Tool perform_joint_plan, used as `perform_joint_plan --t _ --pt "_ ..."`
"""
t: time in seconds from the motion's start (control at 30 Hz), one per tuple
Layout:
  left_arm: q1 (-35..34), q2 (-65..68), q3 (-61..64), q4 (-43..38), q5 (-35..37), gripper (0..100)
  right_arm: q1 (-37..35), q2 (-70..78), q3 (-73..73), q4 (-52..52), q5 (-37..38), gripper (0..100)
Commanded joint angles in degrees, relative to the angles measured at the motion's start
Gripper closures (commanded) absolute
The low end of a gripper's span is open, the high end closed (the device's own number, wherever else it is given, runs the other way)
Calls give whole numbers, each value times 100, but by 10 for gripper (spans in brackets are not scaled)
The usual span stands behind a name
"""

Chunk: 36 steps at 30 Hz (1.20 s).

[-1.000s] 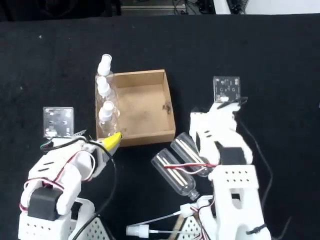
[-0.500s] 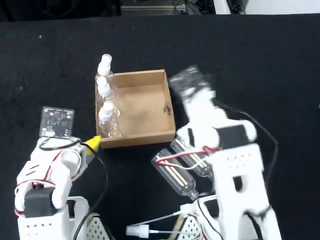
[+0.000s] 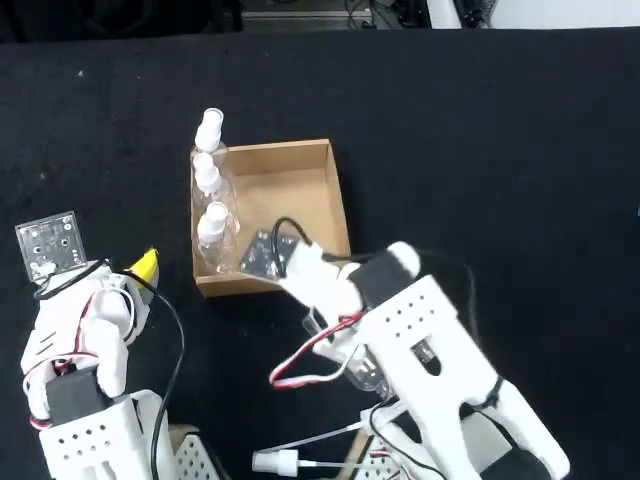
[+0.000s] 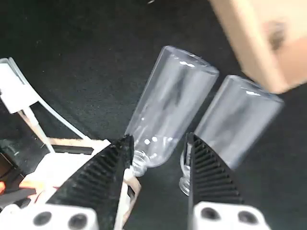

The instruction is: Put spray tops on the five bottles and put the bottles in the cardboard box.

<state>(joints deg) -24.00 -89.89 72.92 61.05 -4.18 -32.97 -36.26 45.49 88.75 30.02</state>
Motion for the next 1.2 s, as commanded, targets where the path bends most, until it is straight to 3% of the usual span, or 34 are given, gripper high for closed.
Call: perform_joint_plan --t 0.0,0.3,0.5,0.7,0.87,0.97,1.03,1.17 --pt "-92 -44 -84 -141 18 707 -88 31 488 -730 -114 835" --pt "-92 -44 -66 -141 18 707 -79 57 1499 -1846 -123 834" --pt "-92 -44 -66 -141 18 707 -97 57 2070 -2409 -79 736" --pt "-92 -44 -66 -141 18 707 -88 57 2273 -2690 -62 815" --pt "-92 -44 -66 -141 9 707 -53 -66 1490 -1653 264 978" --pt "-92 -44 -57 -141 9 707 149 -312 426 -466 519 982" --pt "-92 -44 -57 -141 9 707 651 -532 -312 62 598 983" --pt "-92 -44 -57 -132 9 707 2365 -769 -1376 501 730 983"
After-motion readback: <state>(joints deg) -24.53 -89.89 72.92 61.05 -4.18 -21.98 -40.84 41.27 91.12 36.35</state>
